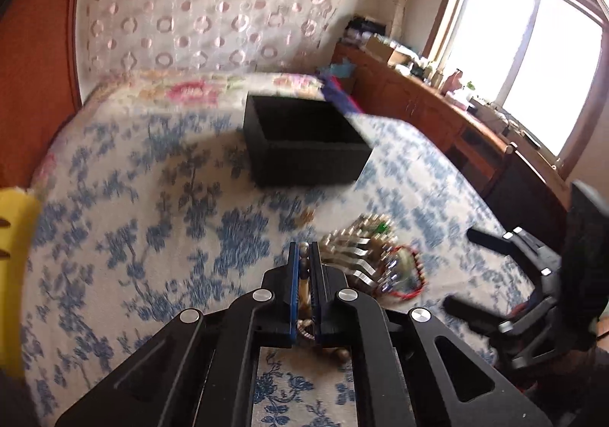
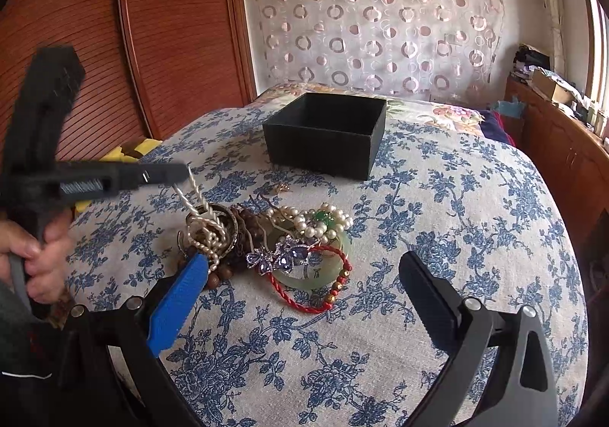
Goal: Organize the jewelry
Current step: 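Reach the left gripper into the pile and grasp the white pearl necklace, then lift the pearl necklace with the left gripper while the right gripper approaches the silver bangle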
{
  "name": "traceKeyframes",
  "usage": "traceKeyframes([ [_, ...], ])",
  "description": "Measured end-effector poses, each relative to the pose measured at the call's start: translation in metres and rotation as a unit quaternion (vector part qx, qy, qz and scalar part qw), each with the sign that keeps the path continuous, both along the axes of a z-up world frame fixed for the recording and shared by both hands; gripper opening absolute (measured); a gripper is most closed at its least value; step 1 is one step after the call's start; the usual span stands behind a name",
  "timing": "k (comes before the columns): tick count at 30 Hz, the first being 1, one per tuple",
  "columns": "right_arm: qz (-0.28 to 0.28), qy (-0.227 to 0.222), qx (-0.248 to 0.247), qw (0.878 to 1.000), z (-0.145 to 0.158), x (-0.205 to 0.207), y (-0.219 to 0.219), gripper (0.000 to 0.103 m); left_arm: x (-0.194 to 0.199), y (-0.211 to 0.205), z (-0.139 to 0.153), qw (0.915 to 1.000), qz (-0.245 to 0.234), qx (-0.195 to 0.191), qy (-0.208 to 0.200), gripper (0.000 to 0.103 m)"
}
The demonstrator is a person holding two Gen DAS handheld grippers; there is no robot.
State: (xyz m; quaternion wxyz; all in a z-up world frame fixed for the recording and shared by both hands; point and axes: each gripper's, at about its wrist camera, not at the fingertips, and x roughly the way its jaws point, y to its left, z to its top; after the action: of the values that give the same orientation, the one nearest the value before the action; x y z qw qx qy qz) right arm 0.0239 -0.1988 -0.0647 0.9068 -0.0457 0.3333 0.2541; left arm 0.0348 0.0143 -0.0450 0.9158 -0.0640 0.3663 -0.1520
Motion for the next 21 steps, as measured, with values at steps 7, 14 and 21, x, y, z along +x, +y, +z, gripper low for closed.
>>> traceKeyframes([
  [7, 0.016, 0.002, 0.0, 1.0, 0.001, -0.002, 0.005, 0.101, -0.018, 0.006, 0.053, 0.9982, 0.005, -0.009, -0.059, 0.004],
  [14, 0.027, 0.004, 0.001, 1.0, 0.002, -0.001, 0.012, 0.101, -0.035, 0.022, 0.084, 0.9953, 0.017, -0.02, -0.093, 0.004],
  [21, 0.052, 0.002, -0.002, 0.999, 0.003, 0.002, 0.025, 0.099, -0.049, 0.031, 0.113, 0.9907, 0.036, -0.003, -0.132, 0.004],
])
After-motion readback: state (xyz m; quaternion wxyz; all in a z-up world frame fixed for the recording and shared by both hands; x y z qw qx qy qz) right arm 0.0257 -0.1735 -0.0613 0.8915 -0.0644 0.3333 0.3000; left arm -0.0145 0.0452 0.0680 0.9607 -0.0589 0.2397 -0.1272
